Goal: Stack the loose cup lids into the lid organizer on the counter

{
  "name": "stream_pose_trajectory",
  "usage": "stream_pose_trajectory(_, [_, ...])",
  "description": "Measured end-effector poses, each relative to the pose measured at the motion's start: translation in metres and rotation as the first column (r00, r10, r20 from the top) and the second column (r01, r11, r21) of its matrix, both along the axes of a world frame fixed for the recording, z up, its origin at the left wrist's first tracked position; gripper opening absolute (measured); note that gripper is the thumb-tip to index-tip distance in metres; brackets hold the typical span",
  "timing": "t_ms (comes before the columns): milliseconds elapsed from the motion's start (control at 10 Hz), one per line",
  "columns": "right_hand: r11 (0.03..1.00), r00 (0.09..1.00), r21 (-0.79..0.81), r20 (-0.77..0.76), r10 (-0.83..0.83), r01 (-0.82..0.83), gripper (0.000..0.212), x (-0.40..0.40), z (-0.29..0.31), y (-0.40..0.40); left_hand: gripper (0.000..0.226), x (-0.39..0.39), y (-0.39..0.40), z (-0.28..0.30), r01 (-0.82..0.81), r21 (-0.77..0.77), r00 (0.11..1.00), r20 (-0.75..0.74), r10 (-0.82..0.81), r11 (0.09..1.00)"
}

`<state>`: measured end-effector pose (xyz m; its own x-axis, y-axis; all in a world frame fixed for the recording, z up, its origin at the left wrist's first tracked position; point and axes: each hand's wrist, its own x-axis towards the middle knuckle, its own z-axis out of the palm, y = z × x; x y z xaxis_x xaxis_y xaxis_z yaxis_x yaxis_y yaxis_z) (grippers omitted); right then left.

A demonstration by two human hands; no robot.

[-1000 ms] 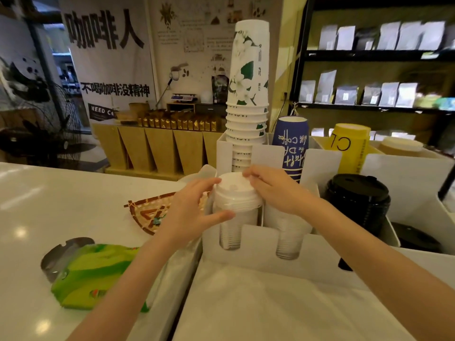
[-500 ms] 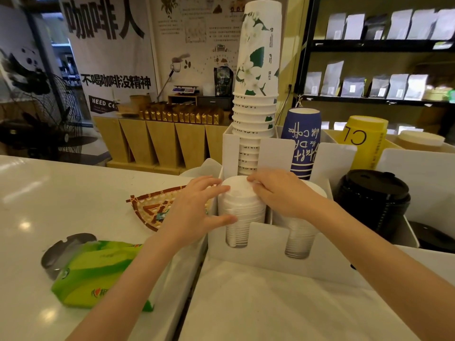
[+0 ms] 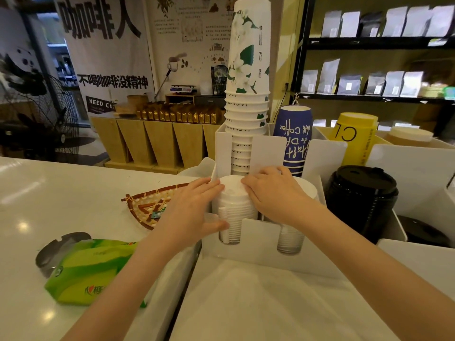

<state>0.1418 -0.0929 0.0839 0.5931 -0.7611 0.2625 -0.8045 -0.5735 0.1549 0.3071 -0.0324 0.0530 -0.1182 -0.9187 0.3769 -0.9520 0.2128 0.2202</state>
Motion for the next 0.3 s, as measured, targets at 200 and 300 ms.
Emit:
stream_pose_trajectory(200, [0.997, 0.988, -0.015, 0.129, 0.083, -0.082, 0.025, -0.004, 0.0, 0.007, 0.077, -0.011, 0.003, 0.006, -0.074, 0.041, 0.989, 0.134, 0.068, 0.996])
stream_pose_trajectory(300, [0.985, 0.915, 0.045, 0.379, 0.139, -0.168, 0.029, -0.021, 0.011, 0.017, 0.072, -0.017, -0.001, 0.027, -0.117, 0.159, 0.976, 0.202, 0.083, 0.98])
